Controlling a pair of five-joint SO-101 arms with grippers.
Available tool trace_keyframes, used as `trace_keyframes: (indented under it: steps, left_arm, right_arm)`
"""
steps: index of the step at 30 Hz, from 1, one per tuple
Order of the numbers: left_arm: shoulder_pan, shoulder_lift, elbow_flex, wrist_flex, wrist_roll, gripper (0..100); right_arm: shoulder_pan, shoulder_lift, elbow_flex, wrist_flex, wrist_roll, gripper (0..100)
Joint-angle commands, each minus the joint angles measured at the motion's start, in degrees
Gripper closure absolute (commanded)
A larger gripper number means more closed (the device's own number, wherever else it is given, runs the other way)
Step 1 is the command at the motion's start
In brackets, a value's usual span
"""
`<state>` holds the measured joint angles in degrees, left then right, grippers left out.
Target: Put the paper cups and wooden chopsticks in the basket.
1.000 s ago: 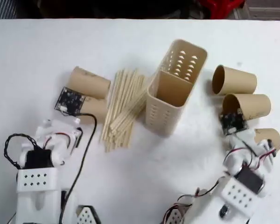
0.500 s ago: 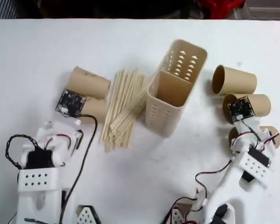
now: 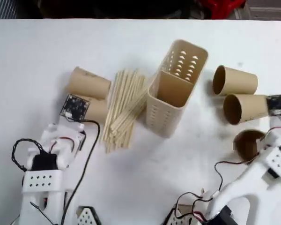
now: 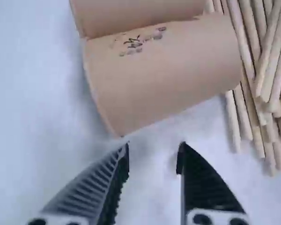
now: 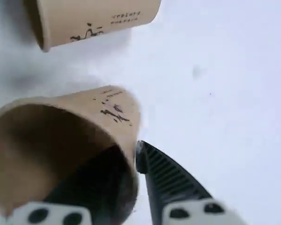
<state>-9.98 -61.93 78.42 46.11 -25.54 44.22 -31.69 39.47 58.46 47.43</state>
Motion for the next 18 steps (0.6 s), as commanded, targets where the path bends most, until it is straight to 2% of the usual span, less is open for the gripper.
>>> trace_keyframes:
  steps: [1,8,13,18]
  left_arm:
    - [1.8,-1.0,-0.2,-1.5,-0.4,83]
    - [1.8,-1.0,-0.1,-1.5,-0.3,83]
    - [1.8,-1.1,0.8,-1.8,-0.4,83]
    - [1.8,-1.1,1.0,-1.9,-0.3,83]
  right_arm:
    - [-4.4,-0.7,-16.4,12.0,-8.5,98.1]
    - [-22.3,0.0,-47.0,29.3,-27.1,98.2]
    - [-35.7,4.3,-63.6,30.2,-39.2,98.2]
    - [-43.8,17.5,-71.2,27.6,-41.8,98.2]
